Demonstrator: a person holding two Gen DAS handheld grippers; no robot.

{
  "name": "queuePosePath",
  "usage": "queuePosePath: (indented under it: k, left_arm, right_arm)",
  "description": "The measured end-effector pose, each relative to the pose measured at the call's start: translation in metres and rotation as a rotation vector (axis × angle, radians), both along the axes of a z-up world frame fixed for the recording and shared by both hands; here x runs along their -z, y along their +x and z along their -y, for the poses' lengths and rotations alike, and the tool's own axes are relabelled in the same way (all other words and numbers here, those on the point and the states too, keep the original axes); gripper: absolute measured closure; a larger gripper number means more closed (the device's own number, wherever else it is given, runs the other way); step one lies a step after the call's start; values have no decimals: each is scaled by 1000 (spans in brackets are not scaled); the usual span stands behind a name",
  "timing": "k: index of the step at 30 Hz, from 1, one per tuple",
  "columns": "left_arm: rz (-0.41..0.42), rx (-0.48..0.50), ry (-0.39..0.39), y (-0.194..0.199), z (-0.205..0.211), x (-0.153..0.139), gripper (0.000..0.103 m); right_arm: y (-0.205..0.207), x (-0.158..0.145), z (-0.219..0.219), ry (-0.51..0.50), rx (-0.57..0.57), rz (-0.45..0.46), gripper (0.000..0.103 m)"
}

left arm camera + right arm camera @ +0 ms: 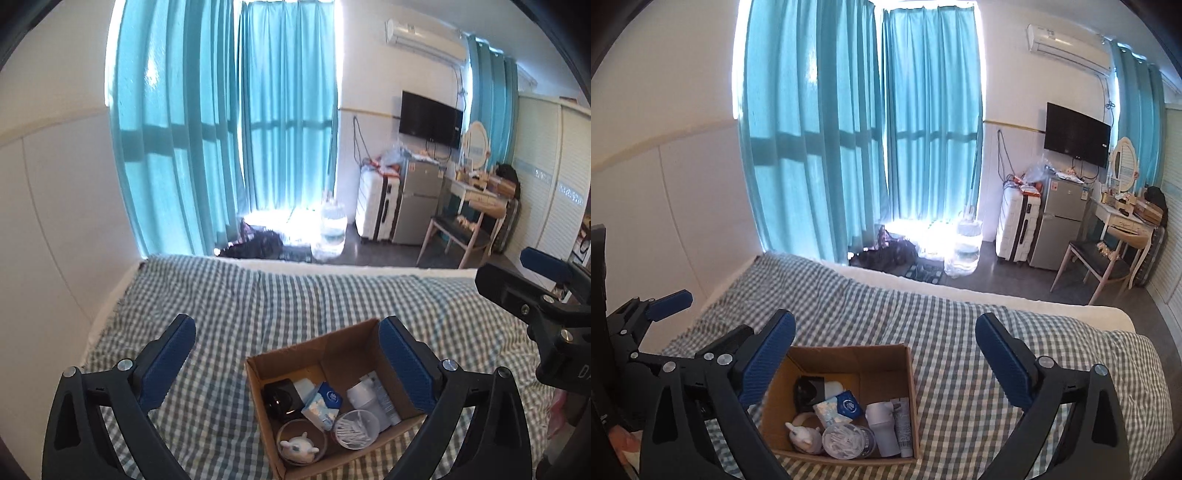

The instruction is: Organize objects

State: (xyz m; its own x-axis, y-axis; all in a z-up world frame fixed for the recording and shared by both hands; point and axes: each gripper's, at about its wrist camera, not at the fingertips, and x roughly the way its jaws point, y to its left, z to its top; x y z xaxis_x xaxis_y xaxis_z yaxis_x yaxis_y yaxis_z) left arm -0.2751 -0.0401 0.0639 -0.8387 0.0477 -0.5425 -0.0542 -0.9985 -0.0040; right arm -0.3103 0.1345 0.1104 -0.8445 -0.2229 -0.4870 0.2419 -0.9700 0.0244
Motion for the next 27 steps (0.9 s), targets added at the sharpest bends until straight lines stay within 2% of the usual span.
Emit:
queuePosePath:
  k: [6,15,22,27]
  left_arm:
    - [-102,-6,11,54,-3,-56,0]
    - [-240,15,-6,141,-15,-114,0]
    - [-314,54,-16,197,-29,-129,0]
    - [-370,83,-19,235,-37,-117,0]
  right_arm:
    - [56,-43,-10,14,23,-81,3]
    - [155,-87,-41,10,57,-197,1]
    - [217,-94,-58,-8,82,-260,0]
    - [250,-80,-69,-21,101,-294,0]
